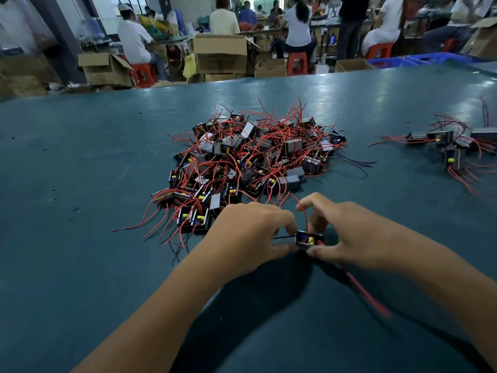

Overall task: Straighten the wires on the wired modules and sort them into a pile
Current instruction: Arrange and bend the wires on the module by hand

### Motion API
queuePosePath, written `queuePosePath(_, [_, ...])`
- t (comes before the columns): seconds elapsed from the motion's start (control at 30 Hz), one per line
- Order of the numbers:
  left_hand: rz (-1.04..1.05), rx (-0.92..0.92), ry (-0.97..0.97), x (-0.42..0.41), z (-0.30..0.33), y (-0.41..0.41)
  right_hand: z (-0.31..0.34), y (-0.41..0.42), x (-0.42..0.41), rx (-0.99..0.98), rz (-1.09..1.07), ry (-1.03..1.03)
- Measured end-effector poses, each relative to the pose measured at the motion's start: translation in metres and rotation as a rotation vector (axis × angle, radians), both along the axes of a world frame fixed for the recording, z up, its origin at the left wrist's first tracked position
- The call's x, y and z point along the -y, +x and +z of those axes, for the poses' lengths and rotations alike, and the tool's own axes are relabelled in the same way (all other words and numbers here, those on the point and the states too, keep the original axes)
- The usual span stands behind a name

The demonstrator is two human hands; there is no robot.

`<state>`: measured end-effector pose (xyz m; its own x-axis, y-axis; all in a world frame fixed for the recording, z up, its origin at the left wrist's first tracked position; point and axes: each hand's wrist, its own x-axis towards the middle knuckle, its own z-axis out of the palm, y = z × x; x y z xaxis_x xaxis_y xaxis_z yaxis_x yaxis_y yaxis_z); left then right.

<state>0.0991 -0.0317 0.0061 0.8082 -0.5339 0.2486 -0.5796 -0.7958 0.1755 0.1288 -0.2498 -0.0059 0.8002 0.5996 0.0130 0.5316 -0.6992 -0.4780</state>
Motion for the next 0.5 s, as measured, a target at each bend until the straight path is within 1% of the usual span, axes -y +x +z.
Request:
queuePosePath(0.13, [0.063,0.08,0.043,0.006,-0.005,0.001,0.003,0.005,0.007,0.073,-0.009,-0.056])
queuePosePath(0.27, [0.091,0.1,0.071,0.003,-0.008,0.003,0.004,0.013,0.016,0.155,-0.03,-0.138])
queuePosePath(0.37, [0.094,0.081,0.034,0.0,-0.006,0.003,0.003,0.016,0.02,0.15,-0.049,-0.128])
queuePosePath(0.5, [0.096,-0.002,-0.006,-0.003,-0.005,0.004,0.008,0.012,0.019,0.138,-0.049,-0.073])
